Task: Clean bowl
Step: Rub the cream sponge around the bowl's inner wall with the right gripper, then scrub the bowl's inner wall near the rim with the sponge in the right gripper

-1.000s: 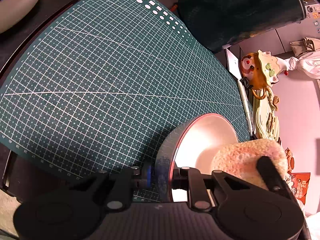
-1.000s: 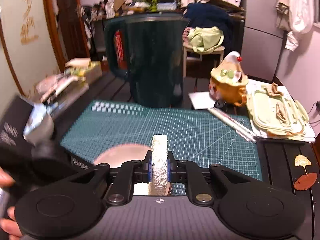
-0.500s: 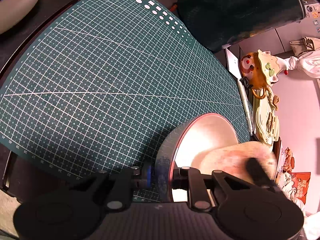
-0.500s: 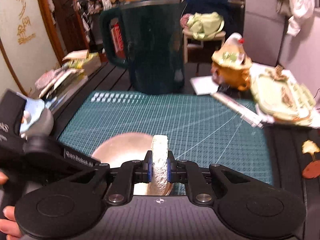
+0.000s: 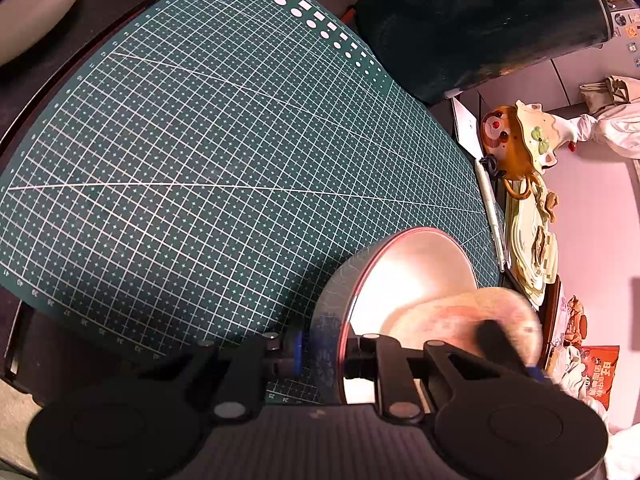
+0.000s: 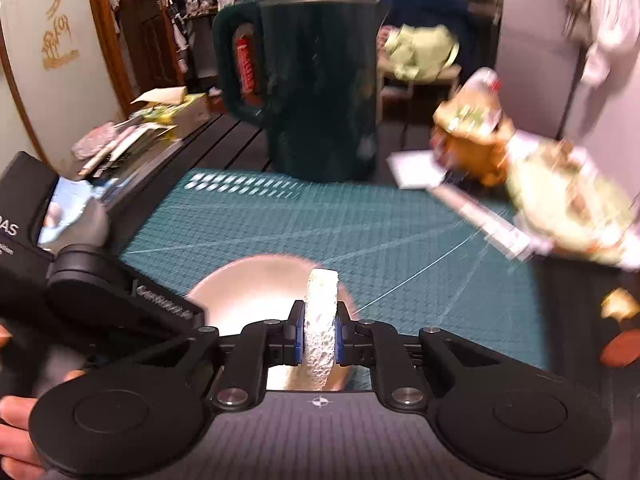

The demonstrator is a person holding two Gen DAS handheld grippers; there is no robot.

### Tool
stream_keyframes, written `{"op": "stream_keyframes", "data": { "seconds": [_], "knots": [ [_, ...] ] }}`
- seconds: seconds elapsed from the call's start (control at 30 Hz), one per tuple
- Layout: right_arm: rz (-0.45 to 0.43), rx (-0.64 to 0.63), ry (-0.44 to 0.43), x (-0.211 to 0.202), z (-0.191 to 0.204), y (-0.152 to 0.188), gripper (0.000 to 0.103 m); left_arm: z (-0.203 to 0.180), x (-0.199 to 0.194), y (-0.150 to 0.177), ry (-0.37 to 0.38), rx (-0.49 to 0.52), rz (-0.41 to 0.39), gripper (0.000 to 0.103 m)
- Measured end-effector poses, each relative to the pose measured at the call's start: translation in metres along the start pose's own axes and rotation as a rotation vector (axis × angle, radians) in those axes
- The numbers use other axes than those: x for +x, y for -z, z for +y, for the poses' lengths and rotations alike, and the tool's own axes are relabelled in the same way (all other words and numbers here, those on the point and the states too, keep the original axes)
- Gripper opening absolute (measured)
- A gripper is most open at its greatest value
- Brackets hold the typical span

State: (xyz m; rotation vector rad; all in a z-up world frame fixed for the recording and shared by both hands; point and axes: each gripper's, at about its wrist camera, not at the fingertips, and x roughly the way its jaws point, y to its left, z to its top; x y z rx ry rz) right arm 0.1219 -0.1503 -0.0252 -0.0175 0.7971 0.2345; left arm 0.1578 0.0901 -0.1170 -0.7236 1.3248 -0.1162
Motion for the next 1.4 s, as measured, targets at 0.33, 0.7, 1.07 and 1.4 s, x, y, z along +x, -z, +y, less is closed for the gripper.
{"op": "stream_keyframes", "data": {
  "seconds": [0.33,0.7,1.07,1.4],
  "knots": [
    [0.073,0.140,-0.166,0.009,-0.012,0.001,0.013,-0.001,0.001,-0.001,0.000,0.000,0.000,0.017],
    [0.030,0.044,-0.057,0.001,-0.003,-0.001,0.013,-0.002,0.000,0.000,0.000,0.001,0.002,0.018],
    [0.079,0.096,-0.134,0.014,-0.001,0.004,0.013,0.004,-0.001,0.000,0.007,-0.004,0.003,0.018],
    [0.032,0.054,-0.054,-0.001,-0.006,-0.002,0.013,0.007,0.000,0.002,0.004,-0.001,0.002,0.018]
  ]
}}
